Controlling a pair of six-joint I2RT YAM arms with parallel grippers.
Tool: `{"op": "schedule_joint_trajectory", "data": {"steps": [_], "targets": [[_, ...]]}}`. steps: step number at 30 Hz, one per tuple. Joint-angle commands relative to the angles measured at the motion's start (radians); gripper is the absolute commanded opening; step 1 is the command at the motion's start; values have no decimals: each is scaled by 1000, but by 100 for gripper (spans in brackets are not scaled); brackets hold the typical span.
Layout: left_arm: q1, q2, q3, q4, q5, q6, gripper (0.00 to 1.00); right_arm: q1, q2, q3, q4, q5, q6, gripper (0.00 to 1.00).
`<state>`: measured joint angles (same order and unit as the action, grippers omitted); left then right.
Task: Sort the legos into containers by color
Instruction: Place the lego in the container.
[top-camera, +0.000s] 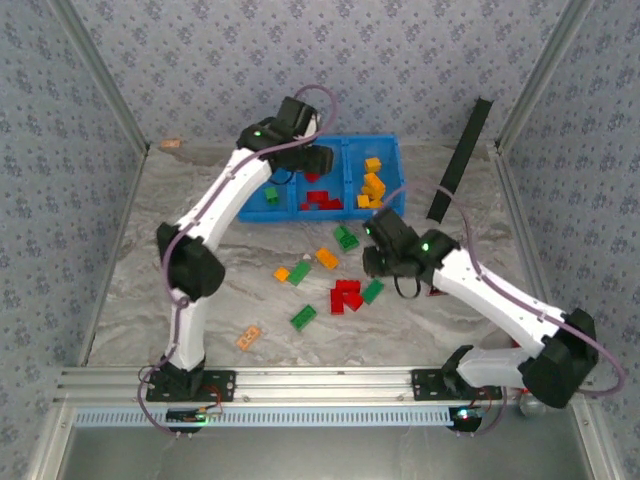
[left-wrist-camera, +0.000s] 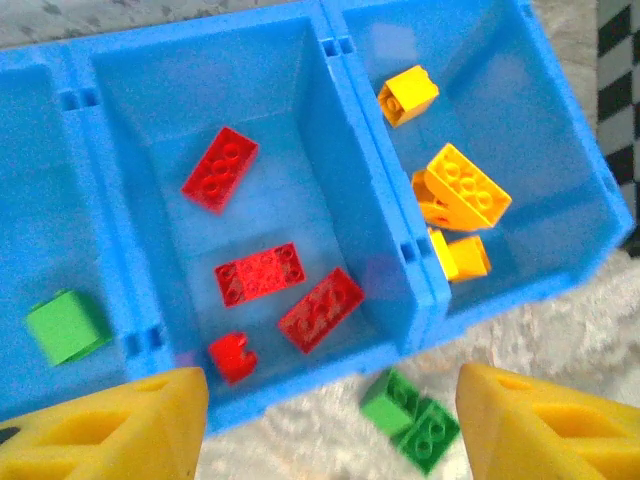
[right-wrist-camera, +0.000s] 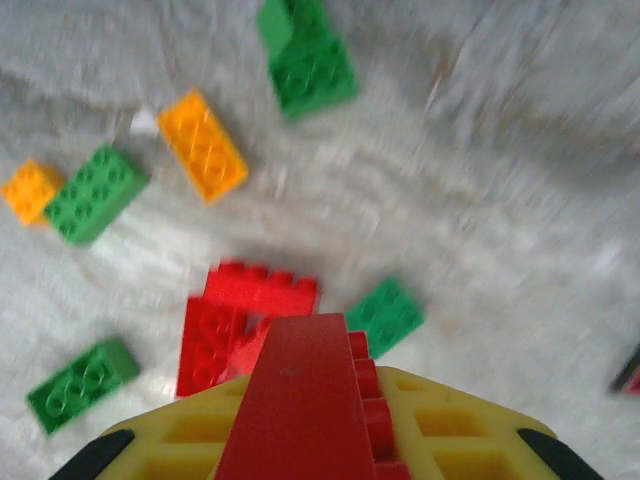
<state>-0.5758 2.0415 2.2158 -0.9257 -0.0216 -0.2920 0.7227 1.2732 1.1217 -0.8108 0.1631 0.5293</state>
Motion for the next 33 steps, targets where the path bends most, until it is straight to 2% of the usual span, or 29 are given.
{"op": "schedule_joint_trajectory", "data": {"steps": [1, 4, 6, 11, 14, 19, 22, 24, 28, 33], "targets": [[5, -202, -176, -43, -84, 112, 69, -52, 119, 181, 16, 83, -212, 28], [5, -411, -431, -12, -123, 142, 74, -97, 251, 337, 87, 49, -298, 28], [4, -545, -589, -8, -97, 151, 78, -115, 348, 444, 115, 20, -335, 28], [2, -885, -977, -7, -41, 58, 84, -121, 609, 711, 129, -15, -410, 27], [-8, -1059, -1148, 17, -6, -31, 82, -121, 756, 853, 105, -21, -442, 27], [-42, -1282, -1332, 58, 12, -84, 82, -100, 920, 1012, 80, 3, -482, 27], [-59, -1313, -1377, 62, 32, -121, 82, -91, 990, 1078, 53, 24, -500, 27], [-102, -1290, -1383, 47, -18, -143, 82, -92, 1030, 1108, 47, 26, -504, 28], [-218, -1158, -1363, 20, -98, -170, 82, -102, 1109, 1163, 33, 23, -499, 29], [-373, -1018, -1408, 141, -110, -268, 83, -116, 1169, 1199, 36, 5, -488, 30]]}}
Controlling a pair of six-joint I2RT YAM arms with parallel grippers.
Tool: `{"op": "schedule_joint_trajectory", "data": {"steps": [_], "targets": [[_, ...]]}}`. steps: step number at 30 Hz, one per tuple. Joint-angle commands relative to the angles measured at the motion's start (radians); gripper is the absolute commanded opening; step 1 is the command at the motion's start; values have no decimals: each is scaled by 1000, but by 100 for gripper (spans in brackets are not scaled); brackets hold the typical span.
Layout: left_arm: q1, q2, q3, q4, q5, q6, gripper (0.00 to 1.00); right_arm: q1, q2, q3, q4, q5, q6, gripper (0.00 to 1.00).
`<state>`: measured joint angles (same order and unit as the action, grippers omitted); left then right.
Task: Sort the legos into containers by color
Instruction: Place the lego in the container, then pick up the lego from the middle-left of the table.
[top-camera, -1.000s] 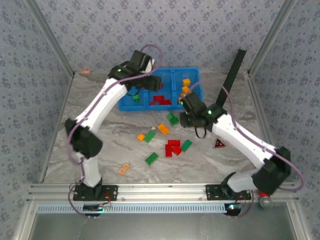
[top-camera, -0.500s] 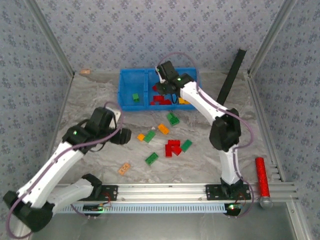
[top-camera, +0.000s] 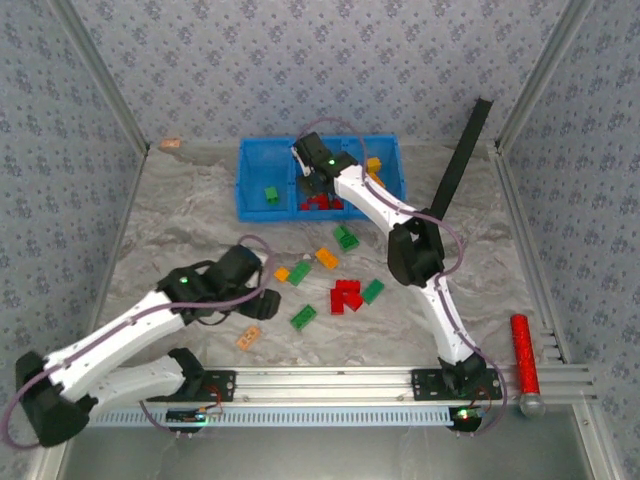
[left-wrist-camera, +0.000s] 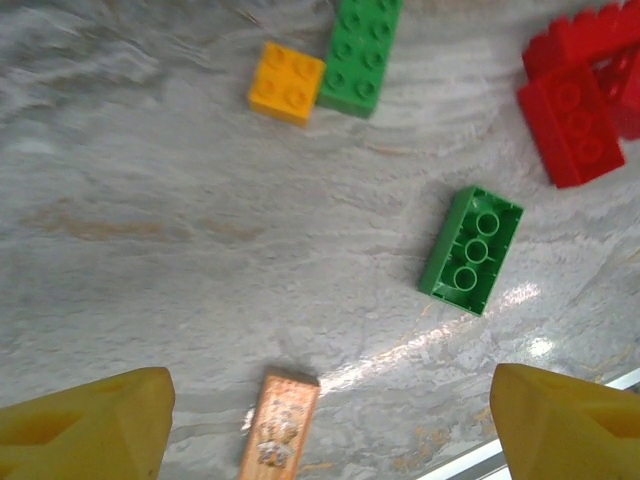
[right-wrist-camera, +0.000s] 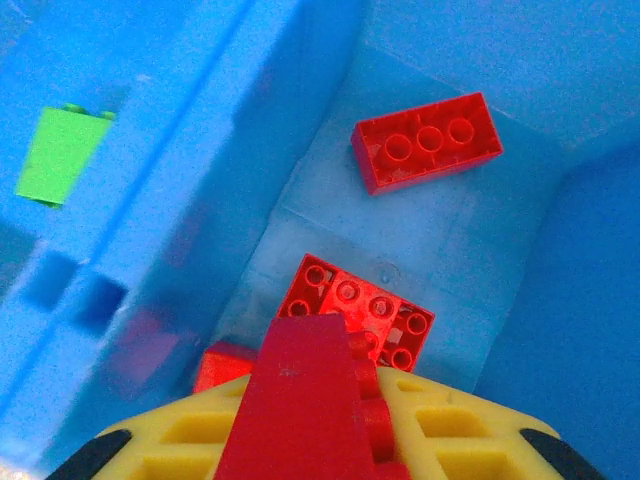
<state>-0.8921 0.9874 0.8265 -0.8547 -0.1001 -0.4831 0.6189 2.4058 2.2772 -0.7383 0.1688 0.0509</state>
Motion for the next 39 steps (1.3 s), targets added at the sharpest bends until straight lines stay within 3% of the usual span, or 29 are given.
{"op": "schedule_joint_trajectory", "data": {"steps": [1, 9, 18, 23, 30, 35, 39], "targets": [[-81, 65, -23, 97, -34, -94, 83, -15, 48, 53, -39, -4, -12, 31], [-190, 294, 29, 219, -16, -114, 84, -35, 115, 128, -73, -6, -43, 39], [-214, 464, 60, 277, 20, -88, 84, -37, 10, 50, -51, -52, -82, 52], [-215, 545, 78, 286, 40, -81, 82, -38, -24, 103, -114, -59, -119, 55], [-215, 634, 86, 293, 49, -104, 65, -35, -151, 47, -105, -58, -123, 57], [-215, 654, 83, 284, 66, -115, 40, -36, -233, 28, -149, -59, -122, 61], [-204, 636, 99, 243, 63, -105, 29, -40, -359, -113, -129, -36, -88, 64]]}}
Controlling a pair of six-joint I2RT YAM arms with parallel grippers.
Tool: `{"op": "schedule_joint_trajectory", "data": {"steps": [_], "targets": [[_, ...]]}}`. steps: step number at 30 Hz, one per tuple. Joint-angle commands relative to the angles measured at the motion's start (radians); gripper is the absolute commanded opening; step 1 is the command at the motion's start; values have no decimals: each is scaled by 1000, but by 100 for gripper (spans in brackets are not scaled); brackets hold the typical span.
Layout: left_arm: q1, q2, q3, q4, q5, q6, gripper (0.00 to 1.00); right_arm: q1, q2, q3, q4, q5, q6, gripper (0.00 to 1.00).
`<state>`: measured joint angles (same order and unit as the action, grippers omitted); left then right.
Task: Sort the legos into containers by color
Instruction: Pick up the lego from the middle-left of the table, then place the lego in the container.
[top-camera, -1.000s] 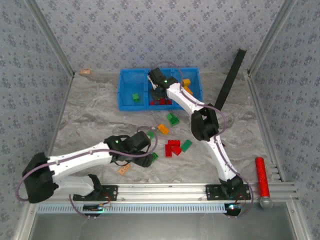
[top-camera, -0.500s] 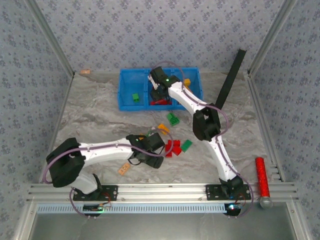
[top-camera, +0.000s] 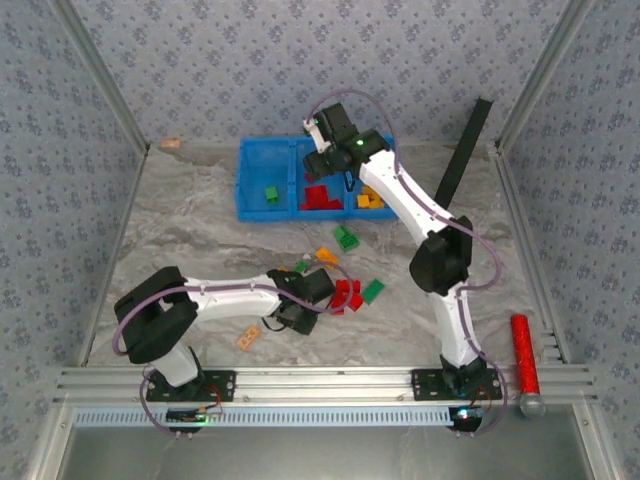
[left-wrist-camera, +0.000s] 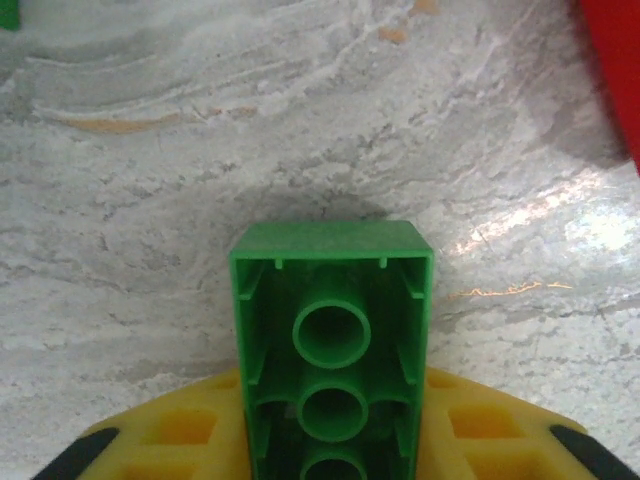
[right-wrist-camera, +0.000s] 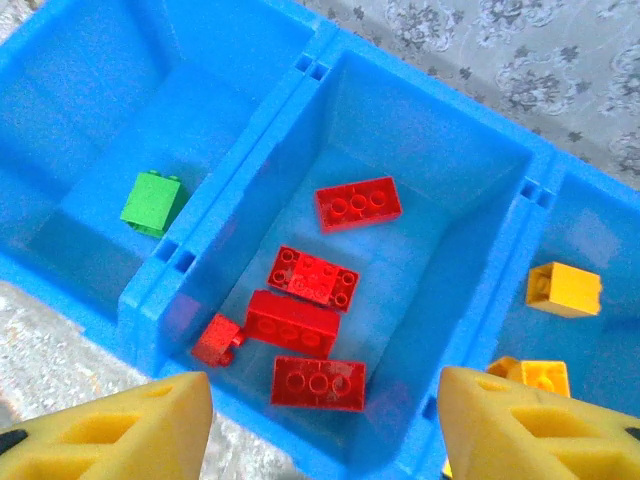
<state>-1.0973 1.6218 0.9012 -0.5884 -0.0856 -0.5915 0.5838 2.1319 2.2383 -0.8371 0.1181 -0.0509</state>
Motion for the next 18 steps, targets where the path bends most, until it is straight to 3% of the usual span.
{"op": "schedule_joint_trajectory", "data": {"steps": [1, 4, 9, 14, 18], "targets": [[12, -11, 38, -41, 46, 16, 28, -12, -136, -138, -10, 26, 37, 64], [79, -68, 98, -121, 26, 57, 26, -31, -307, -366, 55, 37, 108, 67], [289, -172, 245, -180, 38, 159, 27, -63, -568, -730, 116, 60, 319, 70], [503, -100, 487, -237, -10, 275, 27, -33, -791, -1121, 184, 77, 575, 70], [606, -3, 626, -221, -33, 313, 27, -31, -897, -1325, 221, 27, 691, 77]]}}
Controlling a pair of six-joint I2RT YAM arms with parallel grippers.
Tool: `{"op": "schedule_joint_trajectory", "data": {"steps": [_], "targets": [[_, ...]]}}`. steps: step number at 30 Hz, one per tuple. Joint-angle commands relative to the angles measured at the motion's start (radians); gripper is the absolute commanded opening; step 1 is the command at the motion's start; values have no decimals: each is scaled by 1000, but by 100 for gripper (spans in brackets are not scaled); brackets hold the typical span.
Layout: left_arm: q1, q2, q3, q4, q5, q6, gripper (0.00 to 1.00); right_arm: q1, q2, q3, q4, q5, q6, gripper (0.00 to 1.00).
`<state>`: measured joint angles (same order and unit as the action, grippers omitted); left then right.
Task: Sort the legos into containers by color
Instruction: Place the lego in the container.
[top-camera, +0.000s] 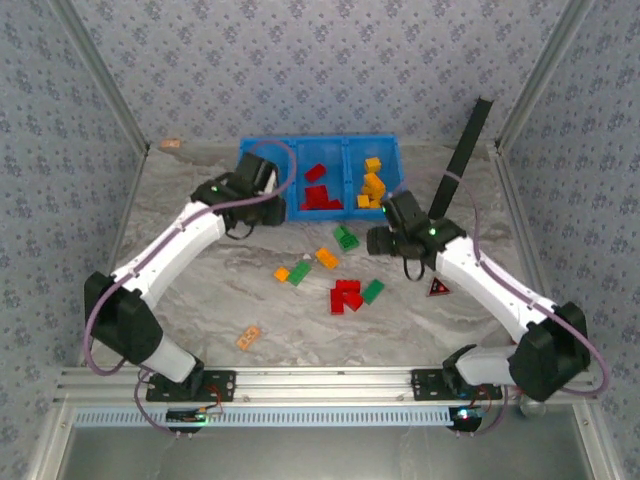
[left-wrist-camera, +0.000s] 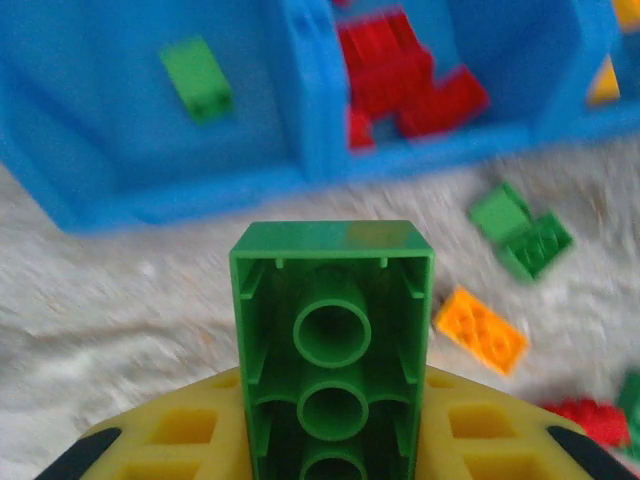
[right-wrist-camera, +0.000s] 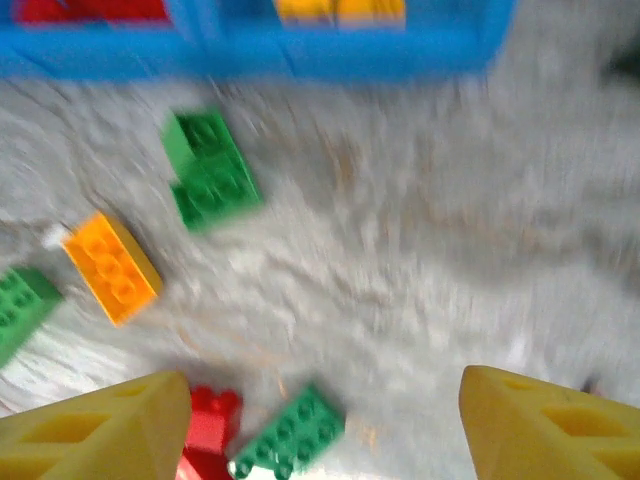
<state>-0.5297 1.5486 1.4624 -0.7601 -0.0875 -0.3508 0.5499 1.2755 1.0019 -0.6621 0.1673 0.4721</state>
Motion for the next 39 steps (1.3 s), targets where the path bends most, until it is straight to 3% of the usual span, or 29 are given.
{"op": "schedule_joint_trajectory", "data": {"steps": [1, 5, 11, 18, 25, 35, 39], "targets": [[64, 99, 97, -40, -37, 76, 27, 4, -63, -124, 52, -32, 195, 79], [131, 235, 202, -10, -12, 77, 26, 4, -124, -195, 56, -53, 248, 81], [159, 475, 410, -44, -18, 96, 26, 8, -162, -245, 56, -67, 320, 84], [207, 650, 566, -69, 20, 92, 26, 14, -185, -298, 104, -81, 409, 84], [211, 726, 628, -90, 47, 91, 30, 29, -157, -344, 146, -98, 496, 84], [211, 750, 612, -89, 57, 97, 53, 68, -65, -370, 202, -114, 646, 82], [211, 732, 610, -87, 64, 102, 56, 85, -12, -362, 227, -124, 671, 82]]}}
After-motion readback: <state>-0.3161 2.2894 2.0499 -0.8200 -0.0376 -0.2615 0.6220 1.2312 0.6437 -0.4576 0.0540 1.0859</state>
